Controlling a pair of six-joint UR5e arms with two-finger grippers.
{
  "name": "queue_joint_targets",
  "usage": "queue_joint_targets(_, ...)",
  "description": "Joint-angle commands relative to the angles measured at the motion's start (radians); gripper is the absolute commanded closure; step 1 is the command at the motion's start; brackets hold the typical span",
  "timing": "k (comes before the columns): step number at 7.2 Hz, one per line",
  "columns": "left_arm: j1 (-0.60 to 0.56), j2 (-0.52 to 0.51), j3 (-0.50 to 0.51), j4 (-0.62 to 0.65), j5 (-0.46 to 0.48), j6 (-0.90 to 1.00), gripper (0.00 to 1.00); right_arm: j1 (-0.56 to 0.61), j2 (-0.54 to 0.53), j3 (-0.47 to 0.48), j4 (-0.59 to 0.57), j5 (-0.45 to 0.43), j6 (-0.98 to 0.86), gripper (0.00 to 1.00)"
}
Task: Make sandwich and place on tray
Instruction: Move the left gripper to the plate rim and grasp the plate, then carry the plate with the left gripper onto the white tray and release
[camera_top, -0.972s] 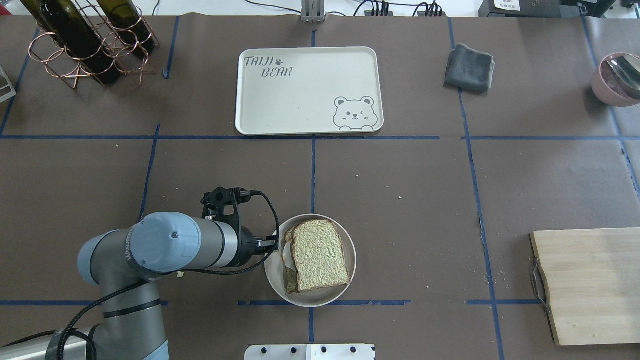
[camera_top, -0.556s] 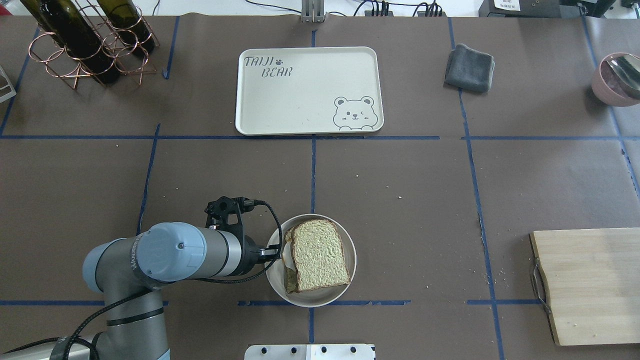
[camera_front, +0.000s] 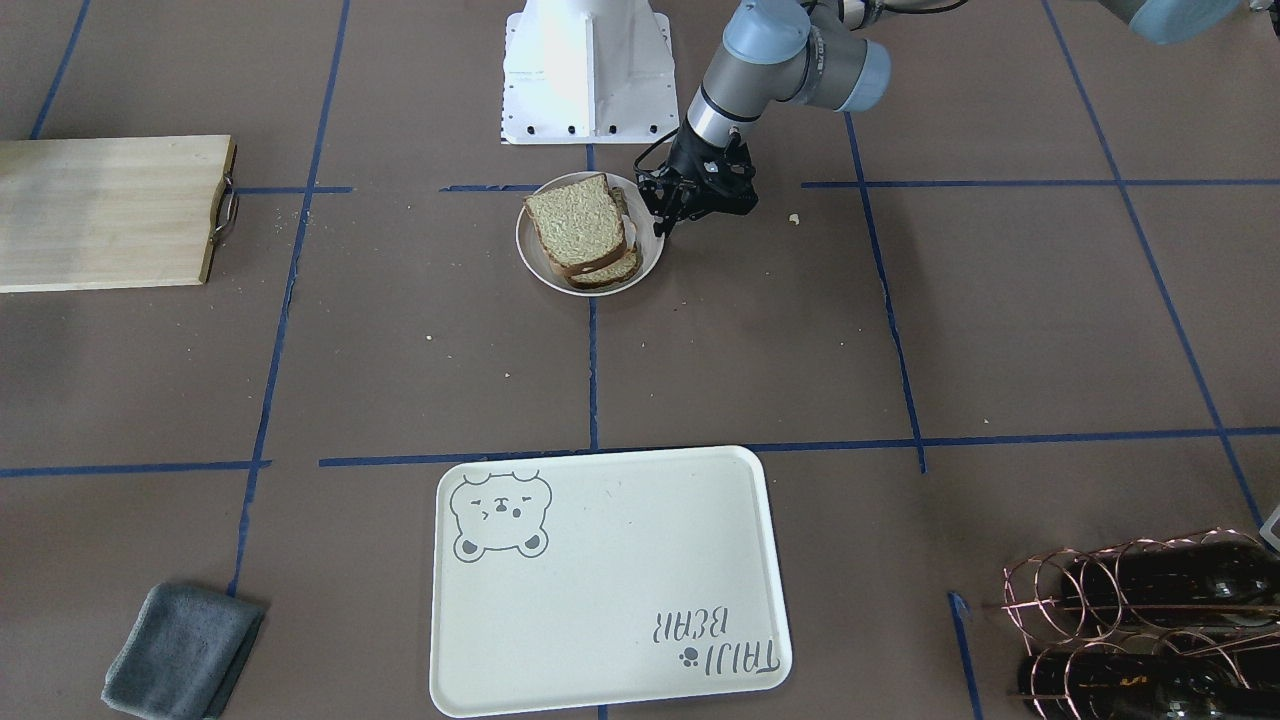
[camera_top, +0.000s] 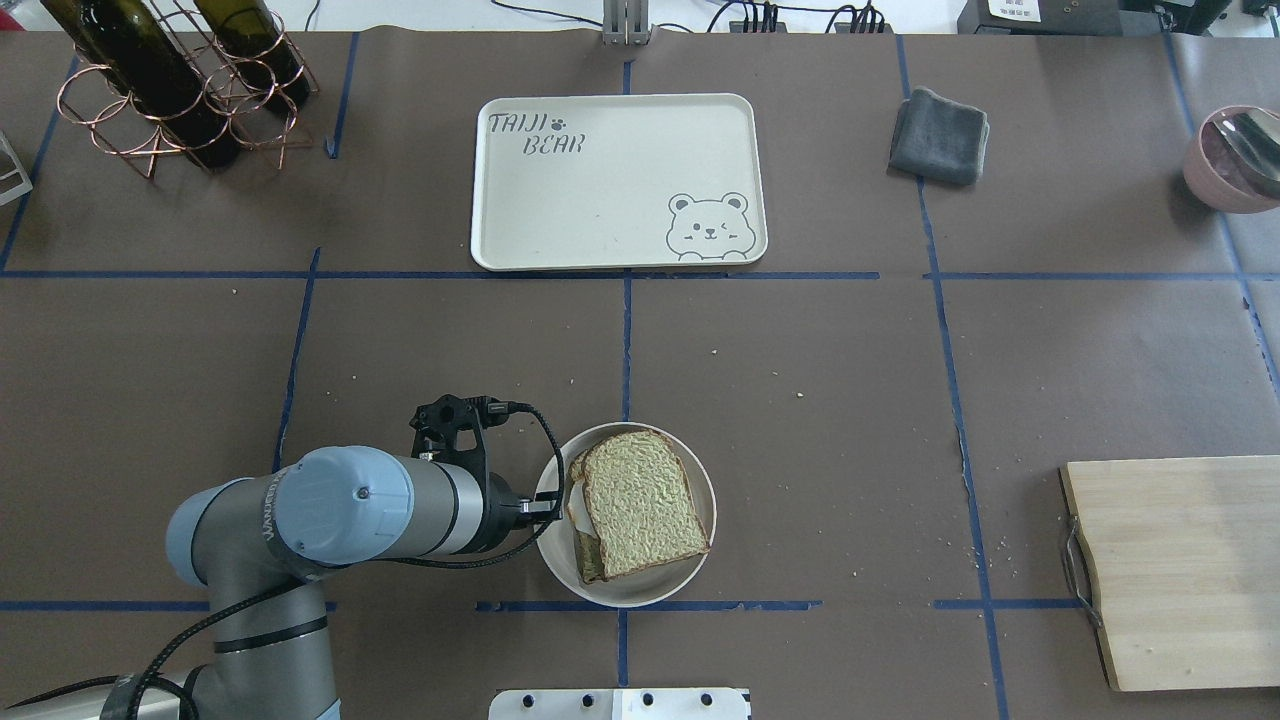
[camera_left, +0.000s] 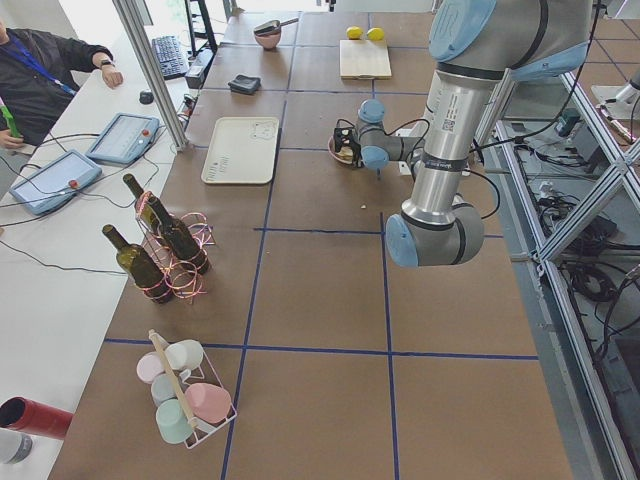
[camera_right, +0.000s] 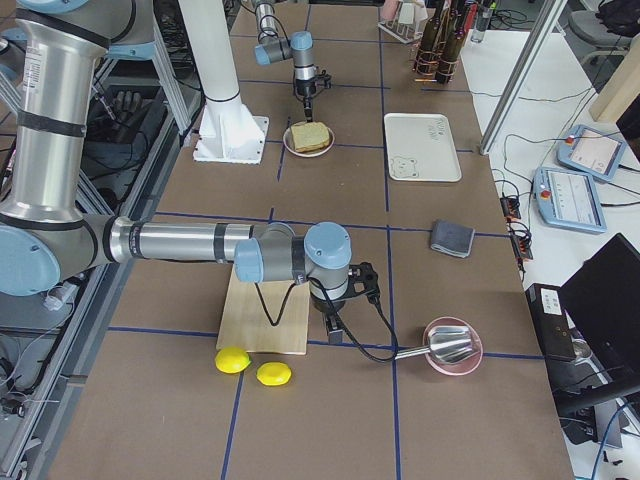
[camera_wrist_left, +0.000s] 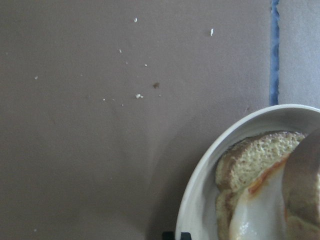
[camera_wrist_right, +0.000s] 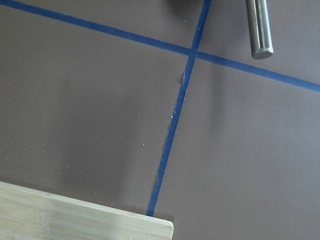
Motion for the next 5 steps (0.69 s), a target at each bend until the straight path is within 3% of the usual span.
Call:
queue_joint_targets(1, -0.011, -0.001, -0.037, 0.001, -0.009, 0.006, 1.0, 0.0, 0.003, -0.003, 0.0, -0.004, 0.002, 0.0)
queue_joint_targets(2, -0.062, -0.024, -0.034, 0.005, -0.015, 0.023, 1.0, 0.0, 0.007, -0.008, 0.0, -0.006, 0.002, 0.0)
queue_joint_targets(4, -0.236, -0.093, 0.007, 0.008, -0.151, 0.113, 1.0, 0.0, 0.01, -0.011, 0.0, -0.006, 0.002, 0.0)
queue_joint_targets(5, -0.324, -0.167, 0.109, 0.007, -0.205, 0.182, 1.0, 0.0, 0.01, -0.009, 0.0, -0.004, 0.002, 0.0)
